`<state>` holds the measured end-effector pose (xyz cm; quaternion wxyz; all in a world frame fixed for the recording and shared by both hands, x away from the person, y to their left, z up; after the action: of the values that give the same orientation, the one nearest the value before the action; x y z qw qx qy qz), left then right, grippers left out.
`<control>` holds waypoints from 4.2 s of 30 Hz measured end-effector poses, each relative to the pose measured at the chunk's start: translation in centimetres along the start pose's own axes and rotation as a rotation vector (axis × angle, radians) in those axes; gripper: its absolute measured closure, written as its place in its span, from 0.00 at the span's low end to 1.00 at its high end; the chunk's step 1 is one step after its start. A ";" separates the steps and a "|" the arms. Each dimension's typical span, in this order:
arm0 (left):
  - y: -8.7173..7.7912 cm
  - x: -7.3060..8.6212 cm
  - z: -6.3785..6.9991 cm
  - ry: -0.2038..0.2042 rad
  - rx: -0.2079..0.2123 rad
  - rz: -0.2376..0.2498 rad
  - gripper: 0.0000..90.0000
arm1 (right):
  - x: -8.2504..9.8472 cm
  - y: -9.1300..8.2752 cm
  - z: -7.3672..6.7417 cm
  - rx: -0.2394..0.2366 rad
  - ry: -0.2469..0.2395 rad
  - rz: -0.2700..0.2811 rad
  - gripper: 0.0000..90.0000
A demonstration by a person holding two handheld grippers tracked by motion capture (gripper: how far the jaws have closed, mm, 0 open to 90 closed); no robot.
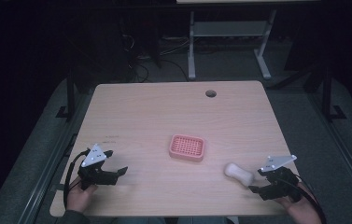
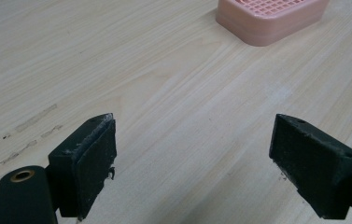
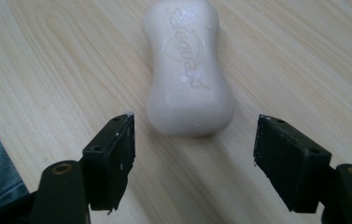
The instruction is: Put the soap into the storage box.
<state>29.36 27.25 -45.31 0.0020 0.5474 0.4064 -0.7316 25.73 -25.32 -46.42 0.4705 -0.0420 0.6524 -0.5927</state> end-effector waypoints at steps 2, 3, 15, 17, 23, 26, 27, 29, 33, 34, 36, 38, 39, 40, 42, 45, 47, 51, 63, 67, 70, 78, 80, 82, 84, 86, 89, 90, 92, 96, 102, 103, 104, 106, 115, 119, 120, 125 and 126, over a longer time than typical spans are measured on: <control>0.0 0.0 0.0 -0.004 0.000 -0.001 0.16 | -0.4 0.2 -0.2 0.003 -0.020 0.001 0.32; 0.1 0.0 -0.1 0.003 -0.001 -0.003 0.16 | -0.6 0.3 -0.3 0.006 -0.028 -0.001 0.32; 0.2 0.0 0.0 0.009 -0.001 -0.004 0.16 | -2.9 1.5 -0.8 0.012 -0.097 -0.038 0.33; 0.2 0.0 -0.1 0.007 -0.001 -0.003 0.16 | -3.4 1.7 -0.8 0.015 -0.104 -0.043 0.34; 0.2 0.0 -0.1 0.001 0.001 -0.006 0.16 | -4.5 2.5 -1.0 0.016 -0.133 -0.077 0.35; 0.2 0.0 -0.1 0.006 0.000 -0.004 0.16 | -4.9 2.9 -1.1 0.012 -0.143 -0.091 0.37; 0.2 0.0 -0.1 0.005 0.000 -0.004 0.16 | -5.1 3.1 -1.1 0.010 -0.142 -0.094 0.38; 0.2 0.0 -0.1 0.004 -0.001 -0.004 0.16 | -5.3 3.4 -1.1 0.007 -0.151 -0.099 0.39; 0.1 0.0 -0.1 0.000 0.000 -0.003 0.16 | -5.6 3.7 -1.2 0.005 -0.157 -0.112 0.42; 0.1 0.0 -0.1 0.000 0.000 -0.002 0.16 | -5.7 3.9 -1.2 -0.002 -0.163 -0.119 0.42; 0.2 0.0 -0.1 0.001 0.000 -0.002 0.16 | -5.7 4.1 -1.2 -0.004 -0.170 -0.124 0.45; 0.2 0.0 -0.1 0.002 -0.001 -0.004 0.16 | -5.7 4.1 -1.3 -0.006 -0.172 -0.130 0.46; 0.2 0.0 -0.1 0.003 -0.001 -0.003 0.16 | -5.6 4.2 -1.3 -0.011 -0.168 -0.134 0.47; 0.1 0.0 -0.2 0.009 -0.001 -0.009 0.16 | -5.6 4.2 -1.3 -0.016 -0.168 -0.136 0.47; 0.2 0.0 -0.1 0.004 0.000 -0.011 0.16 | -5.5 4.3 -1.2 -0.018 -0.167 -0.142 0.48; 0.2 0.0 -0.1 0.000 0.001 -0.005 0.16 | -5.4 4.3 -1.2 -0.021 -0.161 -0.149 0.49; 0.2 0.0 -0.1 0.000 0.001 -0.004 0.16 | -5.4 4.4 -1.3 -0.021 -0.161 -0.155 0.50; 0.1 0.0 -0.2 0.005 0.000 -0.016 0.16 | -5.3 4.7 -1.3 -0.017 -0.170 -0.163 0.51; 0.2 0.0 -0.1 0.001 -0.002 -0.003 0.16 | -5.1 4.6 -1.2 -0.049 -0.145 -0.159 0.53; 0.2 0.0 -0.1 0.005 0.001 -0.003 0.16 | -4.9 4.4 -1.1 -0.049 -0.144 -0.141 0.54; 0.2 0.0 -0.1 0.002 0.001 -0.001 0.16 | -5.0 4.1 -1.1 -0.055 -0.131 -0.125 0.54; 0.1 0.0 0.0 -0.004 -0.001 0.005 0.16 | -5.2 3.5 -1.3 -0.064 -0.121 -0.096 0.54; 0.1 0.0 0.0 -0.004 0.000 0.003 0.16 | -5.1 3.4 -1.3 -0.062 -0.119 -0.094 0.54; 0.0 0.0 0.0 0.000 -0.001 0.003 0.16 | -5.1 3.3 -1.3 -0.059 -0.118 -0.091 0.54; 0.0 0.0 -0.1 -0.003 -0.003 0.000 0.16 | -5.1 3.3 -1.3 -0.064 -0.118 -0.092 0.54; 0.0 0.0 -0.1 -0.002 -0.003 0.000 0.16 | -5.1 3.4 -1.4 -0.058 -0.121 -0.095 0.54; 0.0 0.0 -0.1 -0.003 -0.003 -0.001 0.16 | -5.2 3.6 -1.5 -0.059 -0.127 -0.100 0.55; 0.0 0.0 -0.1 -0.004 -0.003 -0.002 0.16 | -5.1 3.7 -1.5 -0.060 -0.136 -0.098 0.55; 0.0 0.0 -0.1 -0.006 -0.004 -0.001 0.16 | -5.2 3.7 -1.5 -0.060 -0.133 -0.100 0.55; -0.1 0.0 -0.2 0.000 -0.005 0.003 0.16 | -5.2 3.7 -1.6 -0.057 -0.131 -0.108 0.55; -0.3 0.0 -0.3 0.003 -0.007 -0.004 0.16 | -5.7 3.4 -2.2 -0.058 -0.178 -0.120 0.55; -0.3 0.0 -0.2 0.002 -0.007 -0.004 0.16 | -5.7 3.3 -2.1 -0.057 -0.184 -0.120 0.55; -0.3 0.0 -0.3 0.006 -0.007 -0.008 0.16 | -5.8 3.3 -2.2 -0.055 -0.185 -0.119 0.55; -0.3 0.0 -0.2 0.000 -0.006 0.002 0.16 | -6.1 3.1 -2.2 -0.055 -0.189 -0.124 0.55; -0.2 0.0 -0.2 -0.004 -0.006 0.008 0.16 | -6.4 3.8 -2.3 -0.066 -0.181 -0.103 0.55; -0.2 0.0 -0.2 0.000 -0.003 0.004 0.16 | -6.2 4.4 -2.4 -0.065 -0.161 -0.093 0.55; -0.2 0.0 -0.2 -0.002 -0.004 0.004 0.16 | -6.2 4.4 -2.4 -0.067 -0.163 -0.094 0.55; -0.2 0.0 -0.1 -0.008 -0.003 0.004 0.16 | -6.2 4.7 -2.5 -0.064 -0.161 -0.092 0.54; -0.2 0.0 -0.1 -0.007 -0.003 0.005 0.16 | -6.1 4.8 -2.5 -0.064 -0.160 -0.094 0.54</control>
<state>29.36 27.43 -45.25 0.0058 0.5458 0.4060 -0.7329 29.87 -18.29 -47.21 0.4912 -0.1346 0.6289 -0.5875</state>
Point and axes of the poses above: each handheld gripper's, and its own axes: y roughly forward along the jaws, x roughly out of its underside, z roughly to its right, the point moved 3 cm from there along y, roughly forward along the jaws, and after that the axes turned 11 degrees about x, right-handed, at the moved point
